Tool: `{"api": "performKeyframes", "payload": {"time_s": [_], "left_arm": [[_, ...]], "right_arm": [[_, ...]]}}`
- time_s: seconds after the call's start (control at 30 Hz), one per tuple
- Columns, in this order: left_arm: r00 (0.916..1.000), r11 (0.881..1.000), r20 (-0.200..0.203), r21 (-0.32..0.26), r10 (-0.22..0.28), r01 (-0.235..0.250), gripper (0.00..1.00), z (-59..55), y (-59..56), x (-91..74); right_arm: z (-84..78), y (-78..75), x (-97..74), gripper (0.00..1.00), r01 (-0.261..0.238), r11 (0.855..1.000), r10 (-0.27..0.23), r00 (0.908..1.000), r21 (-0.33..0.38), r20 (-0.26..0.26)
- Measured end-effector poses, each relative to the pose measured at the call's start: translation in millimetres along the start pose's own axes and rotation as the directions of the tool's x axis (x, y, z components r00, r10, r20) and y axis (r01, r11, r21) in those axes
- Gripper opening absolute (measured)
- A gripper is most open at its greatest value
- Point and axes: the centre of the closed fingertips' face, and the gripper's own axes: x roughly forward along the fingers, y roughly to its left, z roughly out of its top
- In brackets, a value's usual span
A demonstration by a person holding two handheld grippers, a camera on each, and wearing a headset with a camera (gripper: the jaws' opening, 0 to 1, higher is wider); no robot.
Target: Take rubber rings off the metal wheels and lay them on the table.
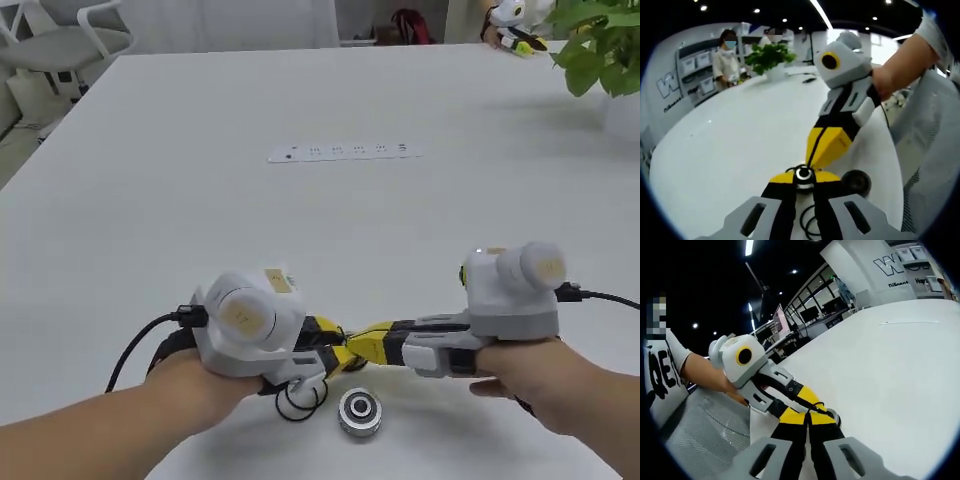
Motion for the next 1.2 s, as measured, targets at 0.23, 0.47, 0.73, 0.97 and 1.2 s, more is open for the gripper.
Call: {"api": "performKeyframes", "payload": {"time_s": [0.23, 0.47, 0.73, 0.97, 1.2], "left_arm": [[0.9999, 1.000, 0.010, 0.015, 0.001, -0.002, 0.13, -0.1, -0.5, -0.1], [0.9992, 0.999, 0.017, 0.032, -0.036, 0.036, 0.18, 3.9, -6.7, -4.4], [0.9949, 0.996, 0.040, 0.019, -0.093, 0.092, 0.29, 6.8, -16.2, -20.0], [0.9924, 0.996, 0.083, -0.007, -0.091, 0.092, 0.40, 16.0, -13.9, -37.5], [0.9905, 0.996, 0.112, -0.018, -0.081, 0.083, 0.44, 19.4, -12.2, -55.2]], "right_arm": [[-7.2, -9.5, -4.8, 0.00, 0.042, 0.999, -0.042, 0.9990, 0.000, -0.018], [-6.2, -10.4, -6.8, 0.00, 0.046, 0.999, -0.046, 0.9988, 0.002, -0.015], [-0.3, -9.9, -7.9, 0.00, 0.040, 0.999, -0.040, 0.9992, 0.004, 0.002], [0.7, -3.0, -6.8, 0.00, 0.021, 1.000, -0.021, 0.9998, -0.005, -0.001], [3.3, 5.2, -7.5, 0.00, -0.004, 1.000, 0.004, 1.0000, -0.016, 0.000]]}}
